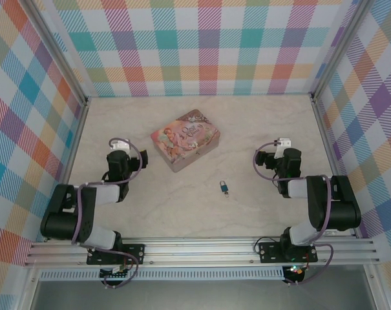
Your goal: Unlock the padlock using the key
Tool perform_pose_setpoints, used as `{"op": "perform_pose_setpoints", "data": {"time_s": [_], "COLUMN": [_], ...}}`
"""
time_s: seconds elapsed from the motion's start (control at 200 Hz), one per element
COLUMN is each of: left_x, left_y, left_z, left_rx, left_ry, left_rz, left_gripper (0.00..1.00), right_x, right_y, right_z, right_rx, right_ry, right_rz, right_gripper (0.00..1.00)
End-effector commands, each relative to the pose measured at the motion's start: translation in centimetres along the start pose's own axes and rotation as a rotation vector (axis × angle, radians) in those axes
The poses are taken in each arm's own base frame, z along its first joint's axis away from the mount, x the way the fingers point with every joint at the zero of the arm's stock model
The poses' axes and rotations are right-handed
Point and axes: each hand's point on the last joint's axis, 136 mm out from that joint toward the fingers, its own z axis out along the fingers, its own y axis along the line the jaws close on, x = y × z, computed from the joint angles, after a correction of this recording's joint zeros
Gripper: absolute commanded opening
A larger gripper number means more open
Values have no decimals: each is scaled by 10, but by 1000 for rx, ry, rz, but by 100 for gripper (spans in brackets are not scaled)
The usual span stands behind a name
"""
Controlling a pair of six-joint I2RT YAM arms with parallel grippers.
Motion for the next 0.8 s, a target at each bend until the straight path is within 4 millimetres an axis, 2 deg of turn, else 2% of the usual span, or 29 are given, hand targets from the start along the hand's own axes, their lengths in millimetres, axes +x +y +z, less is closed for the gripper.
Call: {"op": "perform_pose_setpoints", "data": {"time_s": [0.0,0.115,0.795], "left_x": [-5,-6,-5], "left_y": [-3,1,1], "left_z": [4,10,9], "left_rx": [36,33,34], "left_ry": [-29,-18,-16], "left_rz": [16,-6,-4], "left_gripper": [100,100,100], "right_x": [-16,-16,-17], "right_y": [1,1,3], "right_z": [1,2,2], "right_rx": [-17,-17,-24], "right_ry": [-53,-52,-51], "right_rz": [-16,-18,-21], "right_gripper": [100,100,100]}}
